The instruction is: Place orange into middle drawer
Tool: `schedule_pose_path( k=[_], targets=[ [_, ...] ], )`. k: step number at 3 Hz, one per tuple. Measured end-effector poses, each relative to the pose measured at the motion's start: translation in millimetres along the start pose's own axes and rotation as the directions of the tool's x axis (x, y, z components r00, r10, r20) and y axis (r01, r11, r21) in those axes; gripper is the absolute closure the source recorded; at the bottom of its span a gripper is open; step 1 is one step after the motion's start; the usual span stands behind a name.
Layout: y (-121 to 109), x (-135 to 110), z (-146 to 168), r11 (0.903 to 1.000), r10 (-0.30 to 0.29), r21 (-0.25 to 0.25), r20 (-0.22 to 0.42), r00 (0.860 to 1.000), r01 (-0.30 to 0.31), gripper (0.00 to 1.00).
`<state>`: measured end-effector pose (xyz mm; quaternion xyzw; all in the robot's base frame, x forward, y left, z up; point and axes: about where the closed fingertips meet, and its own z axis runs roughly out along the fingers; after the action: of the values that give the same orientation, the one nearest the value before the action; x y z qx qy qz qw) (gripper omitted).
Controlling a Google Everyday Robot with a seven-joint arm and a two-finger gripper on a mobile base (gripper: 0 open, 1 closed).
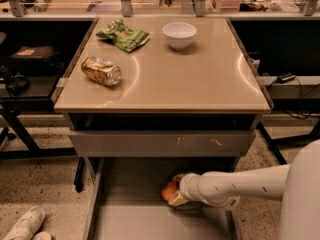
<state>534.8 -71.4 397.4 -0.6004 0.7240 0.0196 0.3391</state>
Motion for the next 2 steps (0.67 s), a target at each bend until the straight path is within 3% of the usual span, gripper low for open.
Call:
schedule_pose_path(
  k=[1, 2],
  targets=[
    [0.0, 0.0, 0.1, 1.0000, -0.001, 0.000, -0.001, 1.000, 0.001, 0.82],
    [0.1, 0.0, 0.1, 1.0000, -0.001, 0.000, -0.001, 1.000, 0.001, 0.57]
  ],
)
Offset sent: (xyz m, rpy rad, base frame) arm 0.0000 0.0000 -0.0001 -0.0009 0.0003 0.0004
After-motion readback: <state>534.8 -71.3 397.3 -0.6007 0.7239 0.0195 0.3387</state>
